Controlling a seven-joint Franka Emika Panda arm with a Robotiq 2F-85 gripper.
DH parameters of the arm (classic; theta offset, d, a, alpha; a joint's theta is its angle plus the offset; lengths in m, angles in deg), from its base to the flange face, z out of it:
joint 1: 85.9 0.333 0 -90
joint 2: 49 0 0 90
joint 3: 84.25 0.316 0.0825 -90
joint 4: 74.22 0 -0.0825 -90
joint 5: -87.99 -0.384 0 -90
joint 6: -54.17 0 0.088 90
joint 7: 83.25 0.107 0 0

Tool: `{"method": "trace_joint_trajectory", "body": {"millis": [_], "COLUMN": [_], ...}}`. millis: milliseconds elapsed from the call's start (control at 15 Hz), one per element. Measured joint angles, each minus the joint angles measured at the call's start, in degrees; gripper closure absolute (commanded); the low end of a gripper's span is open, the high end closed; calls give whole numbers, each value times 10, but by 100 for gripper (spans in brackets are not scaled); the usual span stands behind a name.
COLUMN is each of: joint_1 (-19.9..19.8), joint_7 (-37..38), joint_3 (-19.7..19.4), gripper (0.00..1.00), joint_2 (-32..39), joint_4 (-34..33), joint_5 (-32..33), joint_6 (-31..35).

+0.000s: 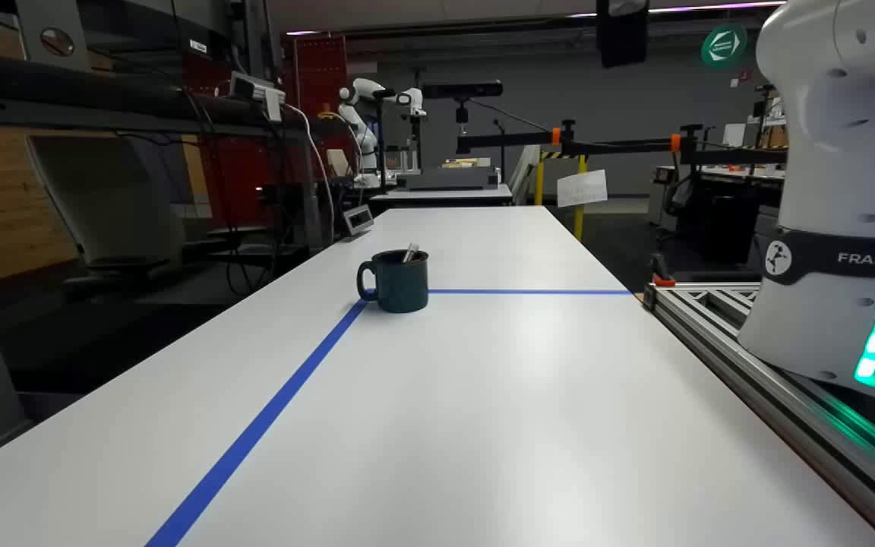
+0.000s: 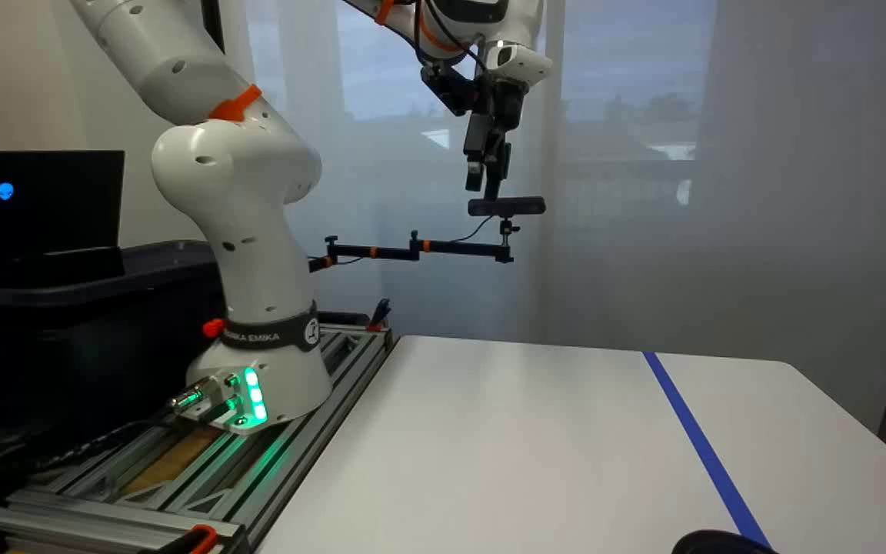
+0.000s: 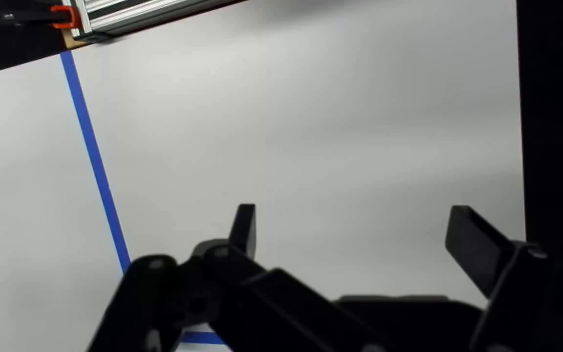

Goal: Remove the marker from the mug

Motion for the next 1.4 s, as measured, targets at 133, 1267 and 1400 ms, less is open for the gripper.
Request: {"method": "trace_joint_trajectory", "body": {"millis": [133,1267,1400], "joint_1": [0,-50,-74], "joint_7": [0,116,143], "joint_3": [0,-100,-118], "gripper": [0,0,0], "joint_2": [0,1,2], "joint_4": [0,50,69], "joint_5": [0,29,53], "joint_6": [0,74,118]}}
